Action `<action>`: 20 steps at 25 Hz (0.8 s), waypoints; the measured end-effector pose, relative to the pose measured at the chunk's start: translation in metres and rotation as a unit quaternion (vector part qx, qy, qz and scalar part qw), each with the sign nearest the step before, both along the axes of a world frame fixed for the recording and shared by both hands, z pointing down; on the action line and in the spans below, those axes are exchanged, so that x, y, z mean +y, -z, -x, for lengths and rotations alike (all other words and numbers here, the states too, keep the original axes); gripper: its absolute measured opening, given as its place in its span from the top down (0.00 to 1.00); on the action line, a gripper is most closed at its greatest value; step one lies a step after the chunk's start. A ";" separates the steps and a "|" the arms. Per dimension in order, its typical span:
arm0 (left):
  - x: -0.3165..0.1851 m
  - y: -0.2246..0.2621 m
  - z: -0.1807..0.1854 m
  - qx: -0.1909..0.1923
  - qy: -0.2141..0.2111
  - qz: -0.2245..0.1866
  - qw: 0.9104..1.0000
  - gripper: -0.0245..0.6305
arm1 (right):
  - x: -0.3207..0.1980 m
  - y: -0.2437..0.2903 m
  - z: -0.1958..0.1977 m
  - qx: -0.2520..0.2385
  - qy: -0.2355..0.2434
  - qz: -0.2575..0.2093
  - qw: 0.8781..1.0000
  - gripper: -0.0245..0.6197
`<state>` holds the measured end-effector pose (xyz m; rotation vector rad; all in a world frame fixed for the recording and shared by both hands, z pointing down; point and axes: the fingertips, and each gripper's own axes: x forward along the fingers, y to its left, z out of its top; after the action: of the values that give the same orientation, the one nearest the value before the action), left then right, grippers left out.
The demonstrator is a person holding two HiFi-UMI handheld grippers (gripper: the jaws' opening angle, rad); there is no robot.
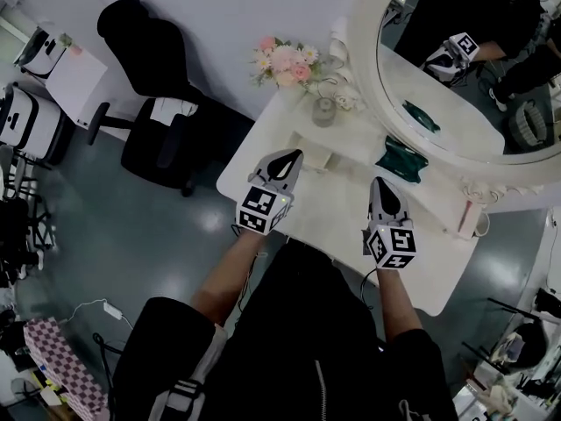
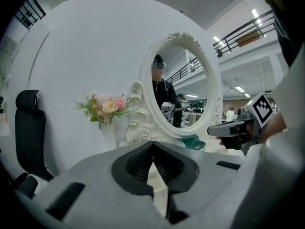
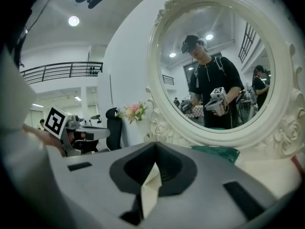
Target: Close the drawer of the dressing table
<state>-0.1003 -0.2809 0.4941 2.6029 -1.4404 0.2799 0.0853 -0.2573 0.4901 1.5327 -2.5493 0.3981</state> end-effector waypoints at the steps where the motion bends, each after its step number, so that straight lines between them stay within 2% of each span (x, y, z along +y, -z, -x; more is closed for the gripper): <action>1: 0.002 -0.006 0.001 -0.001 0.001 0.006 1.000 0.96 | 0.001 -0.004 0.001 0.001 0.001 0.005 1.000 0.96; 4: 0.008 -0.029 0.001 -0.013 0.001 0.023 1.000 0.96 | 0.006 -0.017 0.001 0.004 0.005 0.020 1.000 0.96; 11: 0.019 -0.075 0.001 -0.012 0.011 0.065 0.998 0.96 | 0.017 -0.046 -0.005 0.005 0.001 0.049 0.999 0.96; 12: 0.020 -0.078 0.000 -0.013 0.012 0.069 0.997 0.94 | 0.018 -0.049 -0.007 0.006 0.000 0.052 0.999 0.96; 16: 0.022 -0.087 0.000 -0.010 0.019 0.086 0.996 0.71 | 0.022 -0.053 -0.008 0.004 -0.003 0.059 0.998 0.96; 18: 0.022 -0.092 0.001 -0.005 0.022 0.094 0.995 0.66 | 0.022 -0.054 -0.008 0.003 -0.004 0.060 0.998 0.96; 20: 0.022 -0.098 0.002 -0.005 0.025 0.100 0.995 0.65 | 0.021 -0.054 -0.008 0.002 -0.005 0.060 0.998 0.96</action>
<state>-0.1024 -0.2589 0.5917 2.4062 -1.4009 0.4077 0.0930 -0.2365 0.5442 1.5019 -2.4662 0.5385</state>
